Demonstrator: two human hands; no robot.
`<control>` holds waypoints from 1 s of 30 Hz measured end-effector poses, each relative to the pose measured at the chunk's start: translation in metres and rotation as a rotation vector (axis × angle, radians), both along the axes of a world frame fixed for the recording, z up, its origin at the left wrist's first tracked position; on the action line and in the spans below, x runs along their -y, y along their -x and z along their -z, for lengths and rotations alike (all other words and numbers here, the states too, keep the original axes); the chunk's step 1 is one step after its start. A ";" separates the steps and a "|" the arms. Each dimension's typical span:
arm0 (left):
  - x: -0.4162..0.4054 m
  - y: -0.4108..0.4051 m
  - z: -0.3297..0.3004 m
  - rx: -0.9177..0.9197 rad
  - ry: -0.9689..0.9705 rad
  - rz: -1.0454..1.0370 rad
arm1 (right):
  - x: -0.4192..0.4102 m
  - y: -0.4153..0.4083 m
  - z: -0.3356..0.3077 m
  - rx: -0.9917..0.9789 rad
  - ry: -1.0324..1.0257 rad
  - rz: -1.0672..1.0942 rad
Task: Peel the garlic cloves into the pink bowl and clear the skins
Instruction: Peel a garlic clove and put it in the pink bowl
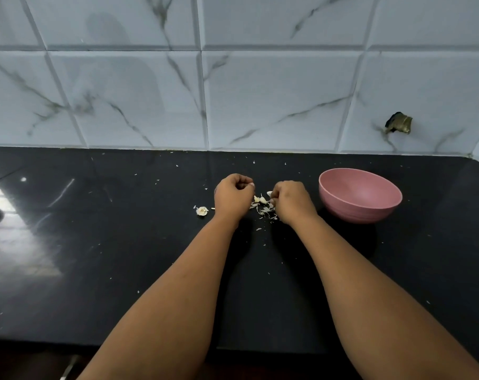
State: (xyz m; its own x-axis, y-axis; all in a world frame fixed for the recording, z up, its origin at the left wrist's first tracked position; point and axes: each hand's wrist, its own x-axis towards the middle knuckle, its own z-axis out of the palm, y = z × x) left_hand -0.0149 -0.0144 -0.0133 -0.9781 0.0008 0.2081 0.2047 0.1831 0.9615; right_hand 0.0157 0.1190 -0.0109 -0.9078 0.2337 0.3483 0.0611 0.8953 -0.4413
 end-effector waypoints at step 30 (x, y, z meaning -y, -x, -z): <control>-0.012 -0.002 0.001 -0.042 -0.228 0.171 | -0.013 -0.001 -0.006 -0.192 0.617 -0.074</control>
State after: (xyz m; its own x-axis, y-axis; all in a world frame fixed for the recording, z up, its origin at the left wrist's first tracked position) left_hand -0.0127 -0.0019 -0.0141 -0.9584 0.1135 0.2617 0.2541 -0.0773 0.9641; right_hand 0.0165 0.1321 -0.0047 -0.8643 0.3817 0.3276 -0.1221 0.4726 -0.8728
